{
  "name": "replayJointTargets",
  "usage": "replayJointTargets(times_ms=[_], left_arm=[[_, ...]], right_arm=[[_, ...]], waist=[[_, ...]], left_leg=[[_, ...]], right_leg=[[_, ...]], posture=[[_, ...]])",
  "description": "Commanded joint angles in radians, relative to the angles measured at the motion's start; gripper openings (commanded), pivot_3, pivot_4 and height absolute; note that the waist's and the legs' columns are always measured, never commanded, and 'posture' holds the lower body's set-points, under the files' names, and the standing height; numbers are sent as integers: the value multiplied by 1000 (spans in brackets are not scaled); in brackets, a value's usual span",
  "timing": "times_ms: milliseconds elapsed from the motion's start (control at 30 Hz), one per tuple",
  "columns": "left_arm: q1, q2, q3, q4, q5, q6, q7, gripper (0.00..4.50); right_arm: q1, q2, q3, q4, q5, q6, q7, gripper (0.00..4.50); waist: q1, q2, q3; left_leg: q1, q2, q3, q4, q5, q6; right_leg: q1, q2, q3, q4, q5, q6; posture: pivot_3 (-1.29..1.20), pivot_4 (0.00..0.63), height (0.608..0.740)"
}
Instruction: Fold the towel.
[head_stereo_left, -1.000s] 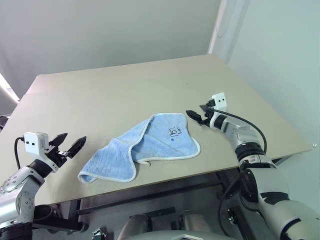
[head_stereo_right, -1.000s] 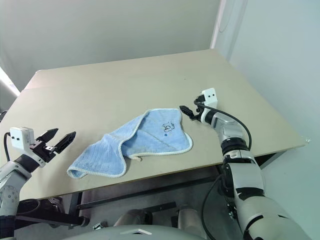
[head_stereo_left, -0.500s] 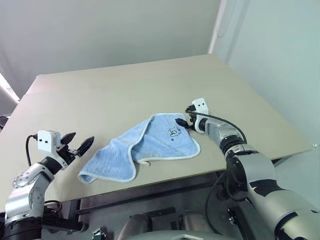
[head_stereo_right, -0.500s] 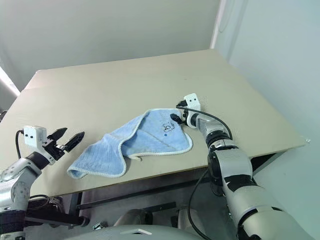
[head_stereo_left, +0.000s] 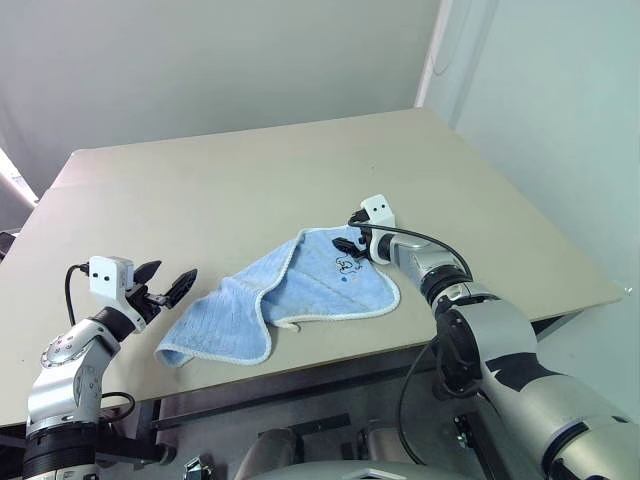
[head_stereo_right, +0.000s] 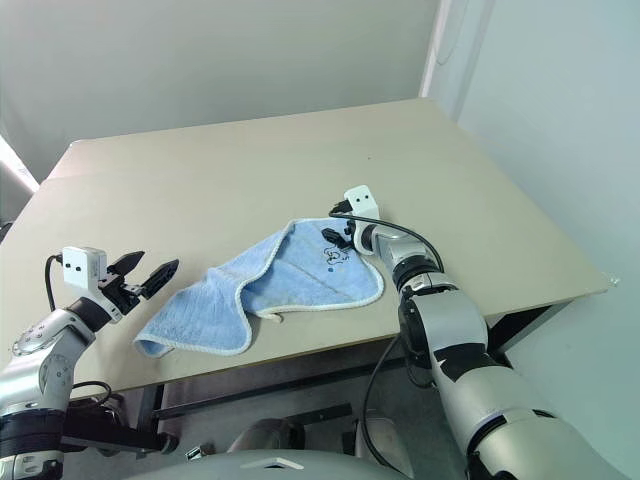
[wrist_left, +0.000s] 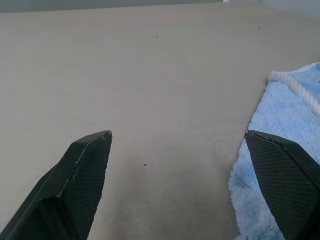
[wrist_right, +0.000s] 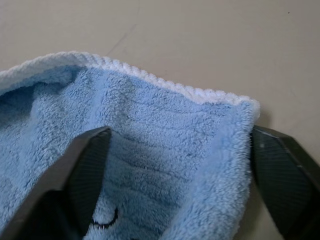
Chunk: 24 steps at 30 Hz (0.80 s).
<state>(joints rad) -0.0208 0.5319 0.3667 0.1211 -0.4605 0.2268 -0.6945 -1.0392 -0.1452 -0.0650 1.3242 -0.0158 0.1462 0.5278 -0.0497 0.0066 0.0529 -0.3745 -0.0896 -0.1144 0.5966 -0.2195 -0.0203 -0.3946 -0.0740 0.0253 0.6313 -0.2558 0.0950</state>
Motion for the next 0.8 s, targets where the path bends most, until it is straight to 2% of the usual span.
replayJointTargets(times_ms=[33,167,300,467,667,800], left_arm=[[-19,5,7,-9,3,-25,-1,4500],[-7,18,4,-39,-8,-3,-23,4500],[50,58,-8,-177,-68,71,-109,4500],[118,94,-32,-414,-152,148,-173,4500],[240,170,-131,-575,-130,172,-256,4500],[328,201,-228,-565,-24,124,-286,4500]], right_arm=[[-42,-1,-24,-2,7,-1,-45,2812],[-42,-6,-34,-2,6,-10,-49,1370],[-40,-7,-37,-4,3,-27,-57,13],[-29,-17,-36,-1,-4,-26,-103,13],[-16,-25,-26,-5,-10,-32,-93,13],[-21,-22,-34,-6,-7,-34,-108,13]], waist=[[2,0,0],[2,0,0],[-4,0,0],[-12,0,0],[-23,1,1],[-22,3,1]], left_leg=[[0,0,0,0,0,0],[0,0,0,0,0,0],[0,0,0,0,0,0],[0,0,0,0,0,0],[1,0,1,-1,0,0],[1,1,0,-1,0,0]], right_leg=[[0,0,0,0,0,0],[0,0,0,0,-1,-1],[0,0,0,0,-1,-1],[0,-1,0,0,-1,-2],[0,-1,1,0,-1,-2],[1,-1,1,0,-2,-3]], posture=[[0,0,740],[0,0,740],[0,0,740],[0,0,740],[0,0,740],[0,0,740]])
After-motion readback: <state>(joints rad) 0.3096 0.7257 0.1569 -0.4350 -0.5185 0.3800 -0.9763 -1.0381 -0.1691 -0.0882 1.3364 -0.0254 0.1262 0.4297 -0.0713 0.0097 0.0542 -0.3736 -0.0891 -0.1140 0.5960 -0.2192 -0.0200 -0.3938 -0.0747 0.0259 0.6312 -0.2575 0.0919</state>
